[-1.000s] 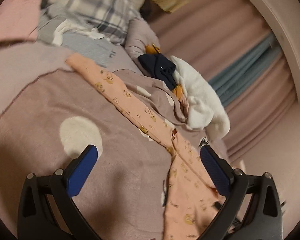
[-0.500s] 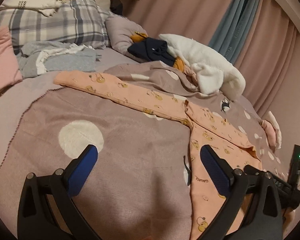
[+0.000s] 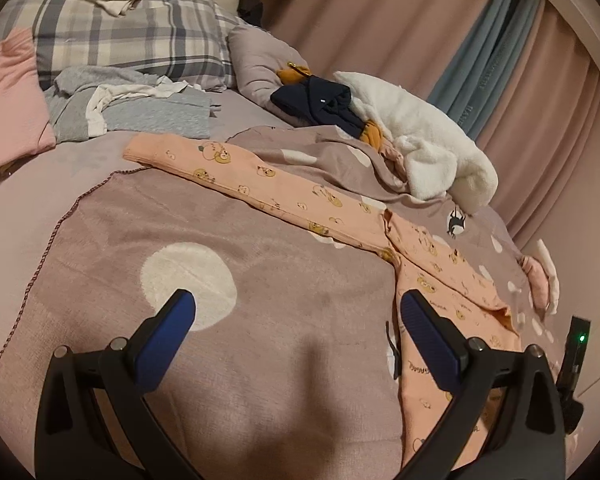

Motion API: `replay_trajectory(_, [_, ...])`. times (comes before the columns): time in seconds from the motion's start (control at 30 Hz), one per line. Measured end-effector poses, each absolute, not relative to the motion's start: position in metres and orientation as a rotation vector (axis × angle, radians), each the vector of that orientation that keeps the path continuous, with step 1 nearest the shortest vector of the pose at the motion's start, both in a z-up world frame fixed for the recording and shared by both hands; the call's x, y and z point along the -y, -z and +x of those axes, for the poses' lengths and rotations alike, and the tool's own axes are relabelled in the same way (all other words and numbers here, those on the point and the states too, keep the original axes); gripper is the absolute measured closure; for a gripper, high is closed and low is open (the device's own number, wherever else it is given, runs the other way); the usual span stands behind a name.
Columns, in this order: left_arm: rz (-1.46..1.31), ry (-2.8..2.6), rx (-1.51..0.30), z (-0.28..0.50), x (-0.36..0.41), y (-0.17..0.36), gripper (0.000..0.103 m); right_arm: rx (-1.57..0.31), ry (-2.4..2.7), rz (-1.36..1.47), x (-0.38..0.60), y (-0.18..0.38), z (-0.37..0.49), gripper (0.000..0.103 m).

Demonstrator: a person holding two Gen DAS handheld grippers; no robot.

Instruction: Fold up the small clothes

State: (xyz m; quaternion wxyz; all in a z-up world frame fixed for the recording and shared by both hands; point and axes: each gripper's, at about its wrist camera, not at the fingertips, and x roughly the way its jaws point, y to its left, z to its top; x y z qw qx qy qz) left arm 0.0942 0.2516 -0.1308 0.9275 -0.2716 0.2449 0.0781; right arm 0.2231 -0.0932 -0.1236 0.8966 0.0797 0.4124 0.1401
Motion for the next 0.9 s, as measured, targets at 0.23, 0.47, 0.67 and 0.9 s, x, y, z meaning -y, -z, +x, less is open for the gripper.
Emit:
replay_trajectory(0.23, [-0.542,-0.165,-0.535,0.102,-0.249,0.133,0.001,-0.868,-0.278,0.137,0.090,0.125,0.224,0.001])
replay_trajectory(0.47, [-0.541,-0.166,-0.518,0.104,-0.253,0.131,0.001,-0.870,-0.274,0.130,0.088,0.125,0.225,0.001])
replay_trajectory(0.67, [-0.536,-0.169,-0.520,0.112,-0.271,0.133,0.001,-0.869,-0.271,0.123,0.087,0.125,0.225,0.001])
replay_trajectory(0.9, [-0.627,-0.277,-0.496,0.122,-0.324,0.135,0.001,-0.880,-0.260,0.090,0.083,0.128,0.226,0.000])
